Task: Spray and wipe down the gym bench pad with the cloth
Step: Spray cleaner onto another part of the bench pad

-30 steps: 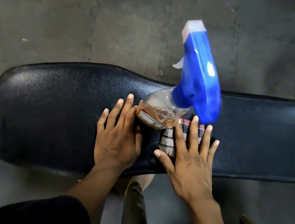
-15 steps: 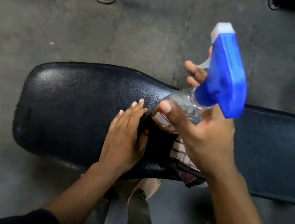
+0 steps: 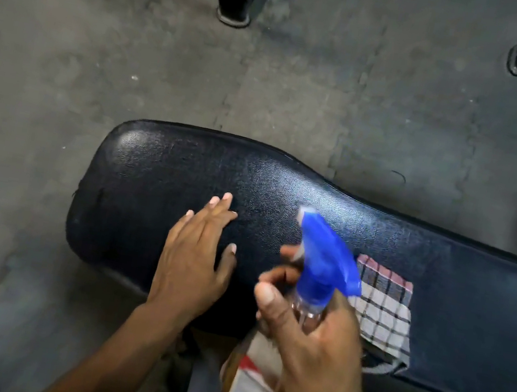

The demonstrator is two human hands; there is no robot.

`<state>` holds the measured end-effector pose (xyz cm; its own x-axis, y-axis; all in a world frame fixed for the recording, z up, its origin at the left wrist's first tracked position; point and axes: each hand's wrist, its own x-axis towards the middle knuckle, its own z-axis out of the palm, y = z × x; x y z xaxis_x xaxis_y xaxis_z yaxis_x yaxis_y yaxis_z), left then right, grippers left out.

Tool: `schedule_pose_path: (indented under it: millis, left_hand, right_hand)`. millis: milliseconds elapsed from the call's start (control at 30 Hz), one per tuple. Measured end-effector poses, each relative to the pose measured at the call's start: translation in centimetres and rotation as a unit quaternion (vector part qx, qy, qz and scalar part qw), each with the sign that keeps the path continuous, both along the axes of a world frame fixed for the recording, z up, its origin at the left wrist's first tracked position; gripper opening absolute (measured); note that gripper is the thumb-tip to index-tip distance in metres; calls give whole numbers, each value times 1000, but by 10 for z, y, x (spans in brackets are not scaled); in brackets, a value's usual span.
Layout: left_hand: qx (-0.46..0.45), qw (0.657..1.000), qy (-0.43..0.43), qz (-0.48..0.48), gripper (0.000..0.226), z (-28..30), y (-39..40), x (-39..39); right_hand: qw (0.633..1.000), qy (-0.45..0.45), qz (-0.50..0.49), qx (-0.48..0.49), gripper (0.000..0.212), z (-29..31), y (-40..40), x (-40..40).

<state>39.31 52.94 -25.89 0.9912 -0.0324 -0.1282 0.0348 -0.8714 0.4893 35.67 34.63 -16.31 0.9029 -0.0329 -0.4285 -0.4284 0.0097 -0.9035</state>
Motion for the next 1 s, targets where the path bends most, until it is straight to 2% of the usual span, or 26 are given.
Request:
schedule_pose_path:
  millis: [167, 367, 500, 667, 867, 1000]
  left_hand:
    - [24, 999, -31, 10, 51, -12, -3, -2]
    - [63, 998, -31, 0, 54, -16, -3, -3]
    - [64, 998, -21, -4, 54, -15, -3, -3]
    - [24, 999, -27, -2, 51, -13, 2, -3]
    - [-127, 992, -18, 0, 59, -6, 26, -4]
    - [-136, 989, -24, 48, 65, -2, 69, -7]
  right_hand:
    - [992, 64, -68, -90, 37, -33, 8, -44]
    - [970, 122, -115, -175, 29, -50, 6, -61]
    - [962, 143, -106, -206, 29, -55, 10, -67]
    - [971, 115, -62, -198, 35, -48, 36, -71]
    - [975, 93, -2, -202, 32, -49, 80, -78]
    - [966, 52, 44, -250, 40, -49, 113, -81]
